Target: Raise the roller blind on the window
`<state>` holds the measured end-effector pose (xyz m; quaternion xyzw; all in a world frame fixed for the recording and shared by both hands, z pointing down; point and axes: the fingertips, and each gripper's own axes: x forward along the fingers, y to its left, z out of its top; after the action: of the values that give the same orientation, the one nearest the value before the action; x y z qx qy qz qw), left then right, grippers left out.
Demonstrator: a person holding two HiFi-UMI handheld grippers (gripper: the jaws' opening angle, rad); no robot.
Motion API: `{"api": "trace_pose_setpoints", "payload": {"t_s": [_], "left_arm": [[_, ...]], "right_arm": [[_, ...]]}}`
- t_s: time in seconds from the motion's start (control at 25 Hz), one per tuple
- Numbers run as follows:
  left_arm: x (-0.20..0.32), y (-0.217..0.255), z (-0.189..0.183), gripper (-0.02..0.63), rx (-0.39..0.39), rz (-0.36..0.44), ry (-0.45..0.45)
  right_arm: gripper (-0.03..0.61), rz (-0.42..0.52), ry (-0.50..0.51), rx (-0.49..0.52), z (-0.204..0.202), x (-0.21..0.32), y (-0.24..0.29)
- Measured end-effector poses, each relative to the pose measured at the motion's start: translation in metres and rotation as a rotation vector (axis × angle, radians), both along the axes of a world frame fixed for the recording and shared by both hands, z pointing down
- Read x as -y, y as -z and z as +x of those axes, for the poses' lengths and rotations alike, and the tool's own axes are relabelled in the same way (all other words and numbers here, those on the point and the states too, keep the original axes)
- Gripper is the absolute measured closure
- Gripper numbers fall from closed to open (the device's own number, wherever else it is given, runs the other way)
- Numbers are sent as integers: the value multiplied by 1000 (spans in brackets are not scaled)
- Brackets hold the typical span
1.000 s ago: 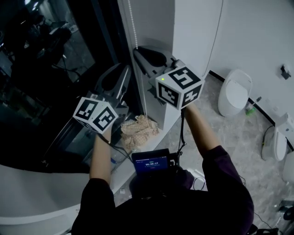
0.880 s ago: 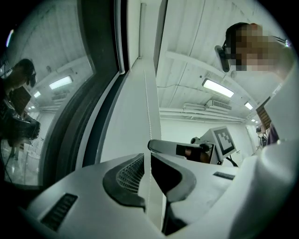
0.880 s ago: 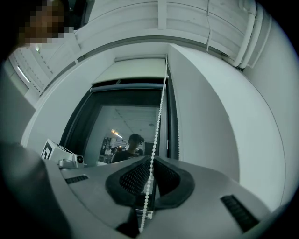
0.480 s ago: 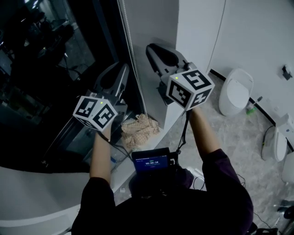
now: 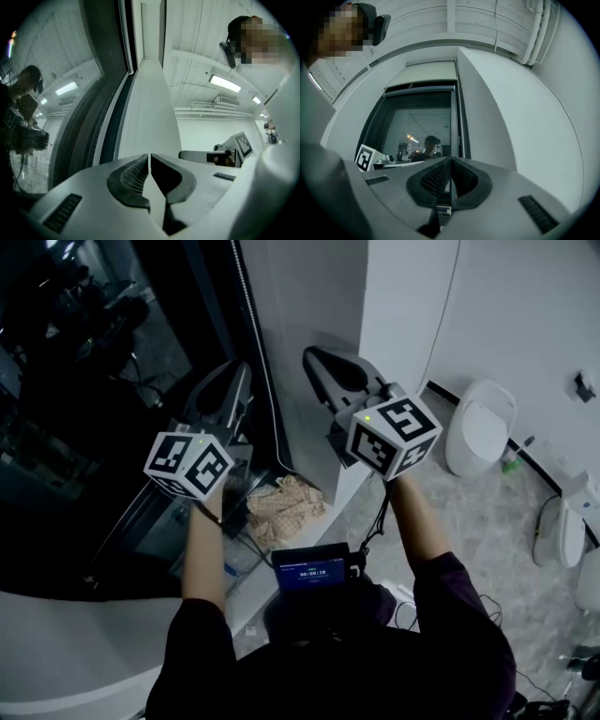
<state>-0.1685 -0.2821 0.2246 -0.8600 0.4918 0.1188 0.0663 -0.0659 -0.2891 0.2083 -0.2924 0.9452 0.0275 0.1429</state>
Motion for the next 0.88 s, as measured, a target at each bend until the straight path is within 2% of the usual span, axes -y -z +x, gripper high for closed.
{"api": "trace_pose_setpoints", "payload": {"t_s": [0.12, 0.32, 0.44, 0.6, 0.68, 0.88], "left_arm": [[9, 0, -6, 603, 15, 7, 27], [49, 14, -23, 601, 60, 25, 161], [78, 31, -30, 599, 119, 39, 270], [109, 44, -39, 526, 178, 37, 408], [118, 44, -41, 523, 180, 30, 441], [130, 39, -48, 523, 127, 1, 453]], "right_arm": [[571, 5, 17, -22, -7, -4, -4], [571, 4, 28, -29, -11, -10, -11], [571, -1, 25, -39, -8, -10, -14], [571, 1, 18, -54, -5, -12, -14], [571, 2, 18, -58, -2, -14, -14], [571, 13, 0, -72, 6, -14, -14]]}}
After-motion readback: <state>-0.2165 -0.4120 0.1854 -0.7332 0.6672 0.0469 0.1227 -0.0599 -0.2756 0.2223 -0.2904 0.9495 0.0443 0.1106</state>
